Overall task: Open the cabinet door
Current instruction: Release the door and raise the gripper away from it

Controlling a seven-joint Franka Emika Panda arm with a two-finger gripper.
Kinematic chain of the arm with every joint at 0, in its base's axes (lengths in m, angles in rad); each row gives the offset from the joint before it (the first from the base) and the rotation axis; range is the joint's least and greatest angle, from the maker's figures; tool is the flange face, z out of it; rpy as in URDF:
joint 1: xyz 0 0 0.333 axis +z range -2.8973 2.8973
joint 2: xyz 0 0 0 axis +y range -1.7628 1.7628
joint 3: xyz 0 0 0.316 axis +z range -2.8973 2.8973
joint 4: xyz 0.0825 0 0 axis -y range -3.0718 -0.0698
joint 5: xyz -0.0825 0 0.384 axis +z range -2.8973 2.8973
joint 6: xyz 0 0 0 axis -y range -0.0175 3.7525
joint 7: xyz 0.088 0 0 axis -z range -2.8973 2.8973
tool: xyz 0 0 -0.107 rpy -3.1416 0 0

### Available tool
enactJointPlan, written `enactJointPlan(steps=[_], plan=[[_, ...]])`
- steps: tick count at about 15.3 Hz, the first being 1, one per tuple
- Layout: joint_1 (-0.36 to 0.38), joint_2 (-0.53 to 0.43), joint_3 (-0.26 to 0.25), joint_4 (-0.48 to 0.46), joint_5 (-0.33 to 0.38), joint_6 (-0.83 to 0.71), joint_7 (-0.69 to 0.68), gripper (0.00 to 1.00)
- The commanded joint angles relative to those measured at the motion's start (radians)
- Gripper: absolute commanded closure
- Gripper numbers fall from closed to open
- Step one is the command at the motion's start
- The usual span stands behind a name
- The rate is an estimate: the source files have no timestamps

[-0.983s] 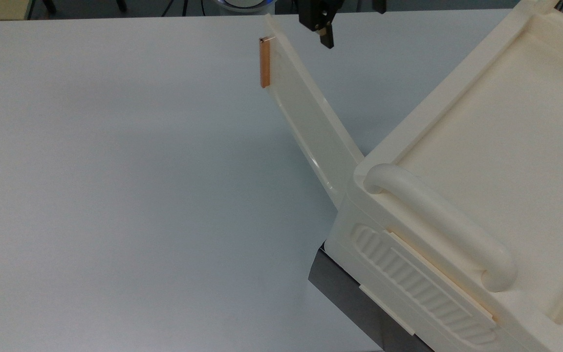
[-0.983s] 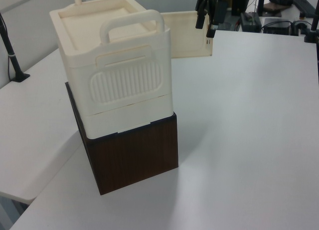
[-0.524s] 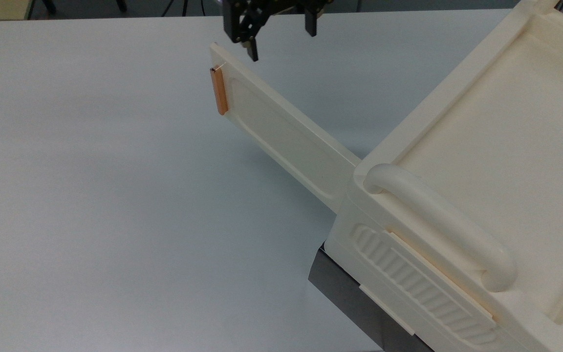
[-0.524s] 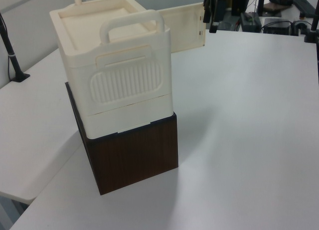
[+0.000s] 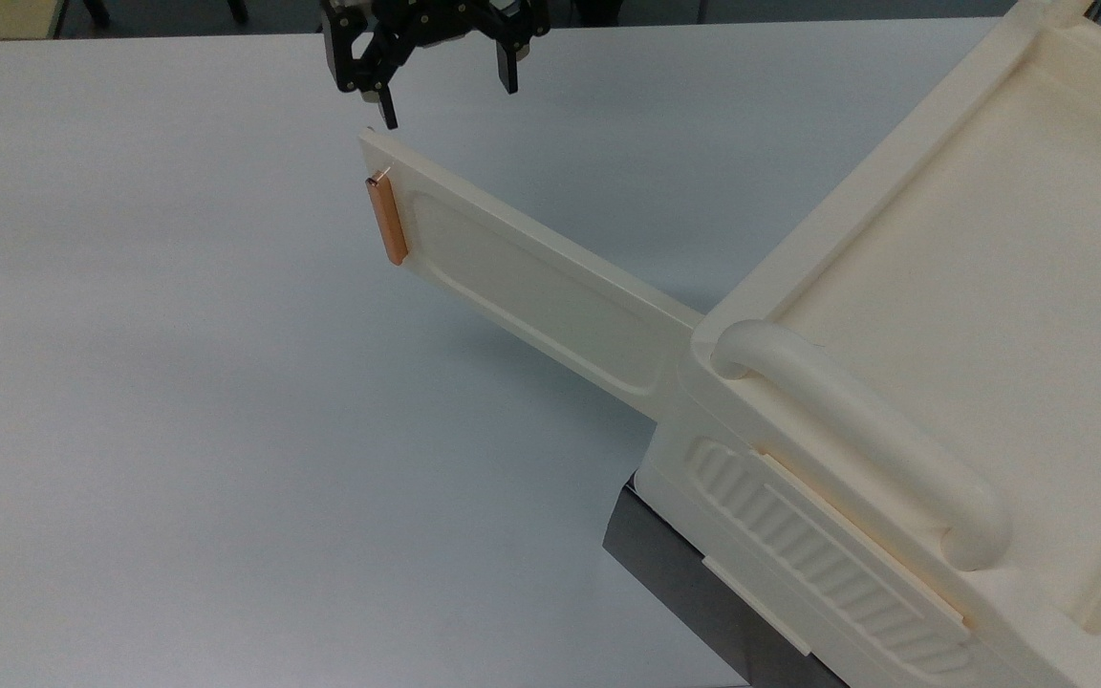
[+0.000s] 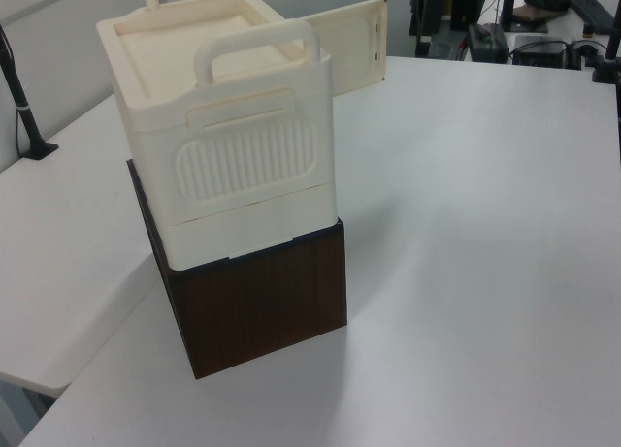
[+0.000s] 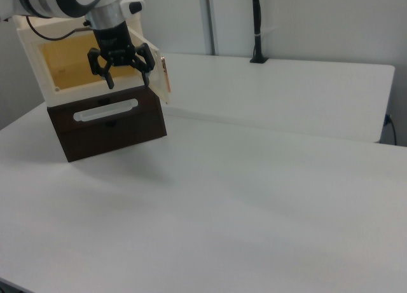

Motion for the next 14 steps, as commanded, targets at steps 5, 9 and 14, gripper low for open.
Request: enactJointPlan(steps=[5,9,14], plan=[[-0.045,-0.032,-0.002,-0.054,-0.136,-0.106,0.226,0.00],[-0.045,-0.035,0.000,-0.061,-0.171,-0.149,0.309,0.00],[-0.053,-0.034,-0.002,-0.063,-0.165,-0.145,0.309,0.00]])
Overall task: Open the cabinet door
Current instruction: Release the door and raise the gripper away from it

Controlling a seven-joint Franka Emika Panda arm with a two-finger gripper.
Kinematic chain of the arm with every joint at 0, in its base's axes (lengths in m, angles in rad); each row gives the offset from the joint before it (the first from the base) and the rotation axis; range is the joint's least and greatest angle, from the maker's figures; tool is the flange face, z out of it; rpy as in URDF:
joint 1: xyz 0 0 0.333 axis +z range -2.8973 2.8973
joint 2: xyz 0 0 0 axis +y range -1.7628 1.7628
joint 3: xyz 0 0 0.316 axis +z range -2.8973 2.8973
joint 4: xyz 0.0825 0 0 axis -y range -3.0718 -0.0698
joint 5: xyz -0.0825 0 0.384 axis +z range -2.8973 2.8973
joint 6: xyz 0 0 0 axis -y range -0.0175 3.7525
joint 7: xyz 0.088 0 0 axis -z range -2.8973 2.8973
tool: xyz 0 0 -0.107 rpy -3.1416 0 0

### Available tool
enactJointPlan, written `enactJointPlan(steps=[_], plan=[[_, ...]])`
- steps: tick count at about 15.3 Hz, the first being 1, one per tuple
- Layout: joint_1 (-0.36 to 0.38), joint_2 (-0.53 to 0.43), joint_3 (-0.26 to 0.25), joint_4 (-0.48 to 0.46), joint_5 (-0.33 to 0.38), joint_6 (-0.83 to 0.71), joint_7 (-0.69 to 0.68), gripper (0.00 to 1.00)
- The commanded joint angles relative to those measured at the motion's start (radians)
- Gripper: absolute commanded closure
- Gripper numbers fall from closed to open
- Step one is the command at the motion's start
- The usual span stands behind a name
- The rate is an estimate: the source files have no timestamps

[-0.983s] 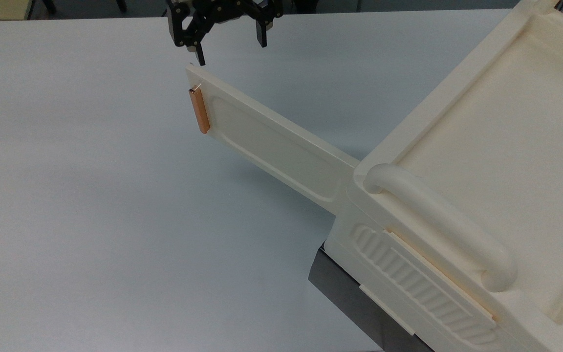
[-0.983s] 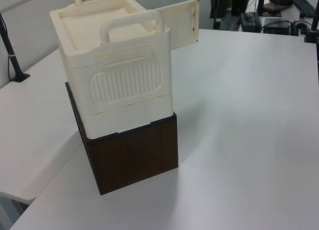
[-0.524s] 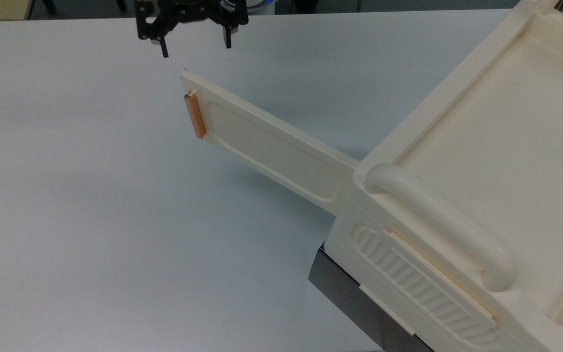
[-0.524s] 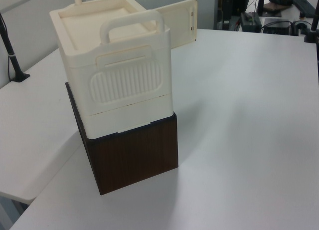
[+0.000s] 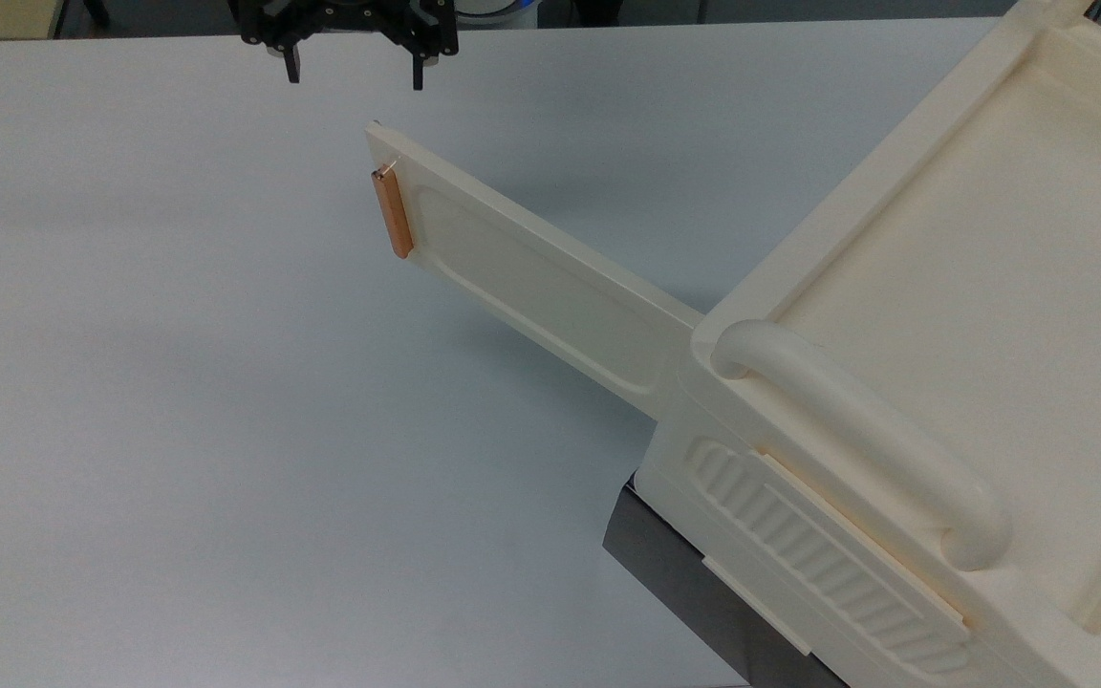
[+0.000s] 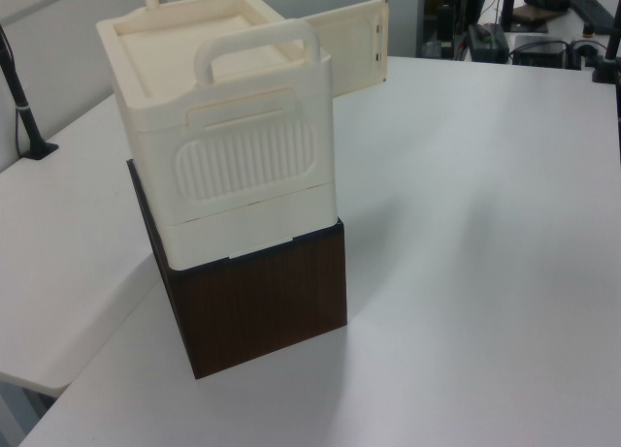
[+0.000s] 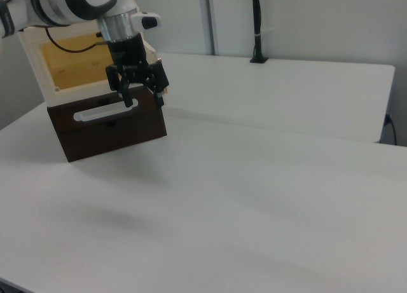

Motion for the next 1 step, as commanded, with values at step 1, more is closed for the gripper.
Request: enactJointPlan(steps=[1], plan=[[0.000,-0.029,0.003,-0.035,-0.013,-0.008,0.020,0.00]])
